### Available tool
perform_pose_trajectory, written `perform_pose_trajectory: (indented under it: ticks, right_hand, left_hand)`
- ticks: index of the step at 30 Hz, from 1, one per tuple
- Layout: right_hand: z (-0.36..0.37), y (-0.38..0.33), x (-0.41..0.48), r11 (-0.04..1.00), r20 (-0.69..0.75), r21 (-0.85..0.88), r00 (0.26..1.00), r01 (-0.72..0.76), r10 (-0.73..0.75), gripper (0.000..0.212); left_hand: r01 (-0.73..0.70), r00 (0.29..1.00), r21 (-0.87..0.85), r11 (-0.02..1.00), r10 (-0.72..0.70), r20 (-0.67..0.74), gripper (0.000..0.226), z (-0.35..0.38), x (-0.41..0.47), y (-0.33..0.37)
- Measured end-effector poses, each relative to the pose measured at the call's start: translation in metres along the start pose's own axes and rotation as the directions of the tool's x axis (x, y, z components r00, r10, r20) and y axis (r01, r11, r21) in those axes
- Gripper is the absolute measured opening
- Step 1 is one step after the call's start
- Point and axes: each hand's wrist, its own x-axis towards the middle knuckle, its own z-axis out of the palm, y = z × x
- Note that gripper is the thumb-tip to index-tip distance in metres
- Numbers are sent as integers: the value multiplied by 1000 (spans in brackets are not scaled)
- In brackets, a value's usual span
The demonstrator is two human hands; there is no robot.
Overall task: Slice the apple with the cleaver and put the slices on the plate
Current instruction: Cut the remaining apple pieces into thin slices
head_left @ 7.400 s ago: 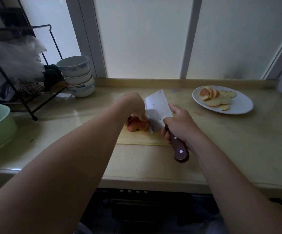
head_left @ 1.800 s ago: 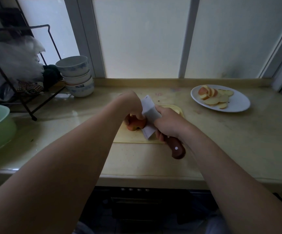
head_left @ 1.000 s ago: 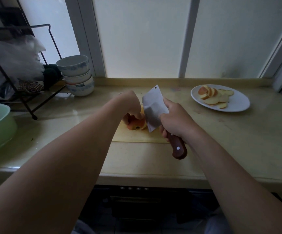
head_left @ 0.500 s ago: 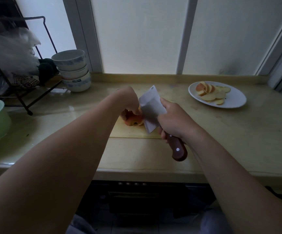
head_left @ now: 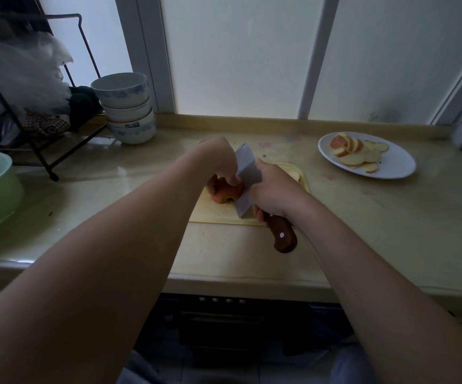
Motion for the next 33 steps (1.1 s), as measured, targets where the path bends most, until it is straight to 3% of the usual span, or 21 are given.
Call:
perform_pose_trajectory:
  ticks: [4, 8, 11, 18, 33]
  right_hand:
    - [-1, 3, 0, 1000, -5, -18, 1000, -10, 10, 78]
    - [-7, 8, -5, 998, -50, 62, 999, 3, 0, 64]
    - [-8, 13, -7, 992, -118, 122, 993, 23, -8, 77]
    - [-12, 10, -14, 987, -173, 150, 985, 54, -28, 85]
    - [-14, 8, -20, 989, -151, 145, 988, 11, 12, 87]
  left_hand:
    - [-8, 999, -21, 1000, 8, -37, 48, 1, -3, -1]
    - [-13, 998, -13, 1000, 12, -57, 47, 2, -6, -2]
    - [-21, 998, -10, 1000, 21, -57, 42, 2, -6, -1]
    - [-28, 999, 7, 1000, 29, -46, 43, 2, -9, -2]
    - [-17, 999, -19, 1000, 17, -29, 41, 0, -11, -2]
